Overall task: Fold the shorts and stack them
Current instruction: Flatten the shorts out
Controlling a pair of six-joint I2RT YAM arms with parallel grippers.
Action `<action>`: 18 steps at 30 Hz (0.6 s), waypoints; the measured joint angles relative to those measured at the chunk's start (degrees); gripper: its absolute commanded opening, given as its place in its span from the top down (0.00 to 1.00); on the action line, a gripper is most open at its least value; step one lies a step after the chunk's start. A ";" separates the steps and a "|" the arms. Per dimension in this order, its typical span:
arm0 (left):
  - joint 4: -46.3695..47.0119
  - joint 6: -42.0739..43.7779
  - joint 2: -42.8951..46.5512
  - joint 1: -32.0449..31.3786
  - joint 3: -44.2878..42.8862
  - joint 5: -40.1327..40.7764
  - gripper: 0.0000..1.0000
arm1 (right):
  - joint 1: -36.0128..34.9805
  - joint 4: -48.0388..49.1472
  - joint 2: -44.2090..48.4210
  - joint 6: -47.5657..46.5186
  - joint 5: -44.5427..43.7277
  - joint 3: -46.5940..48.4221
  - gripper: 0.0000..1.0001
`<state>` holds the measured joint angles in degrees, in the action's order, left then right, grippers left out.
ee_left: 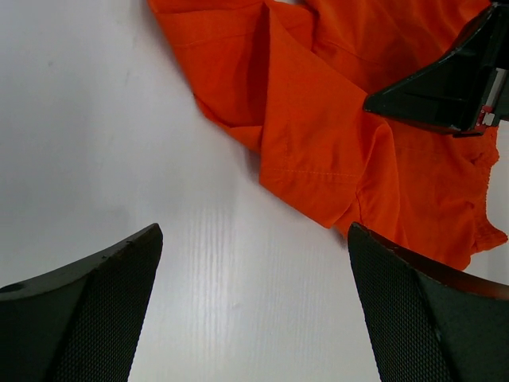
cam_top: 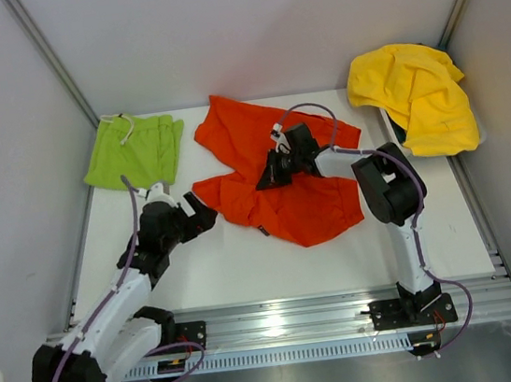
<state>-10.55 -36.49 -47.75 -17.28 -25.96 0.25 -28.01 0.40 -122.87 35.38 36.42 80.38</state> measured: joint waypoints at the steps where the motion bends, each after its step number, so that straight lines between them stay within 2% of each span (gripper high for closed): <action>1: 2.49 0.02 -2.01 -0.66 0.00 -0.31 0.01 | 0.20 -0.39 0.00 -0.31 -0.22 0.04 1.00; 5: 11.67 0.09 -10.82 -4.09 0.02 -0.61 0.02 | 1.38 -2.29 0.00 -1.11 -0.61 0.48 0.97; 10: 21.49 0.57 -20.09 -5.46 0.04 -2.34 0.04 | 2.56 -3.02 -0.02 -1.57 -0.59 1.38 0.98; 18: 30.67 0.57 -29.38 -5.49 -0.31 -5.46 0.15 | 3.39 -3.32 -0.02 -2.25 -0.28 2.05 0.97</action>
<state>20.12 -35.92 -77.12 -22.76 -26.26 -5.21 -24.62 -2.92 -122.89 33.12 36.14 82.43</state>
